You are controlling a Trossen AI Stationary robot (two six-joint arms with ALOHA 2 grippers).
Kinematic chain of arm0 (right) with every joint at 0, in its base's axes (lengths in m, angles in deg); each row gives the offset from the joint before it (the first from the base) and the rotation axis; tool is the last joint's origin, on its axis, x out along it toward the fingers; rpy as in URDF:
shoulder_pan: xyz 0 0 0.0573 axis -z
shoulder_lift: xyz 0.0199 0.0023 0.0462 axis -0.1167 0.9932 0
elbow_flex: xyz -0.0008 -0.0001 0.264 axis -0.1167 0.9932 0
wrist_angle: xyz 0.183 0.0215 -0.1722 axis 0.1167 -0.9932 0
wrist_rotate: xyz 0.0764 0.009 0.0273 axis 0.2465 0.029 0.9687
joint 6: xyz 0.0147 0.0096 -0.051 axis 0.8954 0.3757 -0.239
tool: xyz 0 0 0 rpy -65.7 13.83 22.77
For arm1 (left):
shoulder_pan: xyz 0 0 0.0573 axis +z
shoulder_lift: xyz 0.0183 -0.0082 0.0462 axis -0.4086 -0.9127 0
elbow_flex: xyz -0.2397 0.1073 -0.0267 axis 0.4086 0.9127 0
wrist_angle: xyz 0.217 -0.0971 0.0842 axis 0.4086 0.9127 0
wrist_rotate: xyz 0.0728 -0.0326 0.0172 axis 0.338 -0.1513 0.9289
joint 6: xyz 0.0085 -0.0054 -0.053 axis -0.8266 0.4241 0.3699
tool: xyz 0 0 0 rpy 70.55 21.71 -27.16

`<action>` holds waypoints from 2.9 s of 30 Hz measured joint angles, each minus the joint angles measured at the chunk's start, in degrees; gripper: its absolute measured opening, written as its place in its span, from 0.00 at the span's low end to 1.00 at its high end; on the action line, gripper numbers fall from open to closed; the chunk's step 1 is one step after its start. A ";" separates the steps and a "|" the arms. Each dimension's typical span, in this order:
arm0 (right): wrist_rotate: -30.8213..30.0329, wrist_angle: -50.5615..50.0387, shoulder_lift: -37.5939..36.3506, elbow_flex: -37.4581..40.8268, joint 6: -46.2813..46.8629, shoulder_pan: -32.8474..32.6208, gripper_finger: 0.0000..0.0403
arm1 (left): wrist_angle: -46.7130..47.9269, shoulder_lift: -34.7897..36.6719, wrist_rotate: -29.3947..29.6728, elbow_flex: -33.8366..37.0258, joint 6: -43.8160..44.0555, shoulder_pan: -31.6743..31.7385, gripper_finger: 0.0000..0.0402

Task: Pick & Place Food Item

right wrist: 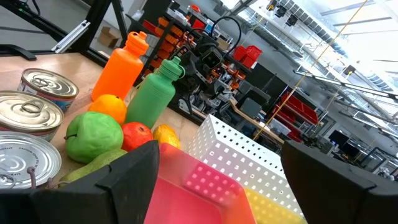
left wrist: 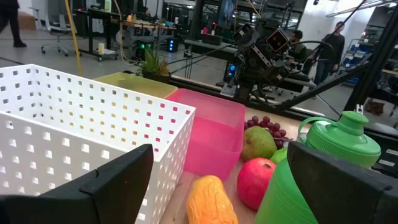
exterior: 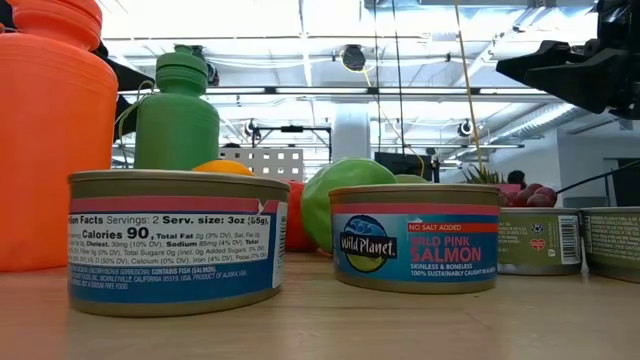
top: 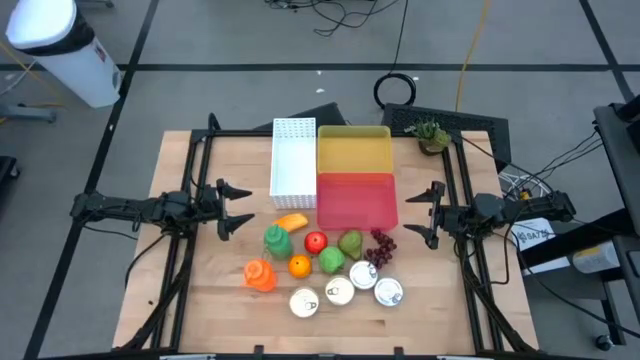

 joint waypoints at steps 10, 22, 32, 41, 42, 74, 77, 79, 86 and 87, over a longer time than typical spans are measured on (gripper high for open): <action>-0.01 -0.01 0.00 0.00 -0.01 0.00 0.78 | 0.01 0.01 0.00 0.00 0.01 0.00 0.94; -0.01 0.00 0.00 0.00 -0.01 0.00 0.78 | 0.01 0.00 0.00 0.00 -0.01 0.00 0.94; -0.01 0.01 0.00 0.00 -0.01 0.00 0.78 | 0.01 0.00 0.00 0.00 -0.01 0.00 0.94; -0.01 -0.01 0.00 0.00 -0.01 0.00 0.78 | -0.87 -0.01 0.02 0.00 -2.05 0.01 0.94; 0.00 0.00 0.00 0.00 -0.01 0.00 0.78 | -1.35 -0.01 0.02 0.01 -2.24 0.01 0.94; 0.00 0.00 0.00 0.00 -0.01 0.00 0.78 | -11.12 -16.88 3.73 -8.25 -0.08 -6.17 0.94; 0.01 -0.01 0.00 0.00 -0.01 0.00 0.78 | -8.44 -23.37 5.80 -11.56 0.47 -8.47 0.94; 0.01 -0.01 0.00 0.00 -0.01 0.00 0.78 | -7.22 -27.49 6.98 -13.94 0.36 -9.99 0.94; 0.00 -0.01 0.00 0.00 -0.01 0.00 0.78 | -3.90 -39.48 8.13 -23.43 -7.75 -15.24 0.94; -0.01 -0.01 0.00 0.00 -0.01 0.00 0.78 | -3.15 -40.54 8.22 -24.46 -7.80 -15.98 0.94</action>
